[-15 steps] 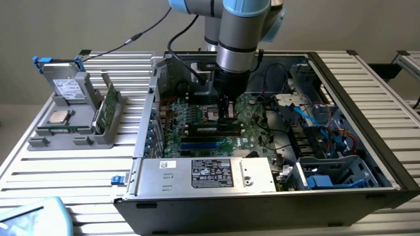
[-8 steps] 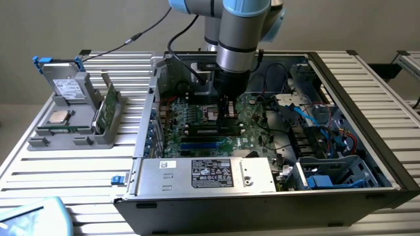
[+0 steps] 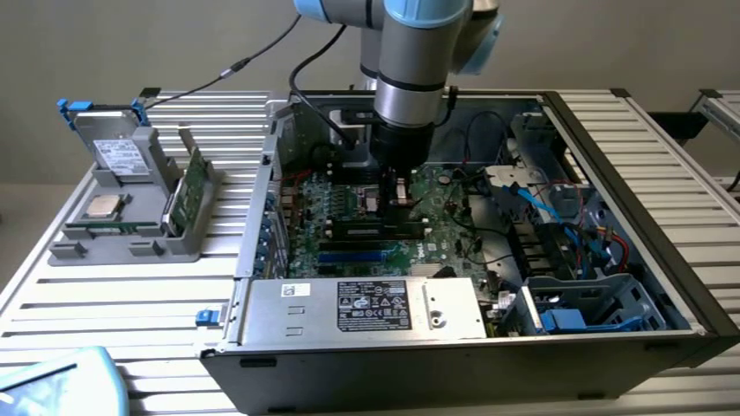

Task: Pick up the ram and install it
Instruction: 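Insert the ram into the slot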

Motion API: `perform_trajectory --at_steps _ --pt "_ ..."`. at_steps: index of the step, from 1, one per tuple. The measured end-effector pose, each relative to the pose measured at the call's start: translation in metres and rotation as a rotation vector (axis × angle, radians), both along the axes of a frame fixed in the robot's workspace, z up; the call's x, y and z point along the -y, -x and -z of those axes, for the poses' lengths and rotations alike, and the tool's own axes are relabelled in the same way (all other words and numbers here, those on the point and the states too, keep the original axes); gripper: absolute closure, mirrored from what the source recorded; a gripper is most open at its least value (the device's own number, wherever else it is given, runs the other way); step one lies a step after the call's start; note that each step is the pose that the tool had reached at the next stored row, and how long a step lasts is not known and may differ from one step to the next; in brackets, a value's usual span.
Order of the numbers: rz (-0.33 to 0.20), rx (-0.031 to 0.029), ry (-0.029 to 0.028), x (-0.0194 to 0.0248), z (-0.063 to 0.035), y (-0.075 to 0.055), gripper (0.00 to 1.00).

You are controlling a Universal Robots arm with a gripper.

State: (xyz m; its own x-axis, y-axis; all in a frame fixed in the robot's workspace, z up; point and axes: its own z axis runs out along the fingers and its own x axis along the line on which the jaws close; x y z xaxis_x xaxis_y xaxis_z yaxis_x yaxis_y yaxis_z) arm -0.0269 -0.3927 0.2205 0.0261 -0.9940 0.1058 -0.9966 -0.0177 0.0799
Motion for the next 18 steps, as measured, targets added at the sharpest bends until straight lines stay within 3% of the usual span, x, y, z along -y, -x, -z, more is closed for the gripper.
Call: perform_trajectory --at_steps 3,10,13,18 --pt "0.000 0.0029 0.0000 0.0000 -0.0057 0.009 0.54" --pt "0.000 0.0028 0.0002 0.0012 -0.0339 0.012 0.54" --pt "0.000 0.0029 -0.0030 0.0023 -0.0351 0.012 0.54" --pt "0.000 0.0029 -0.0030 0.0023 -0.0352 0.012 0.56"
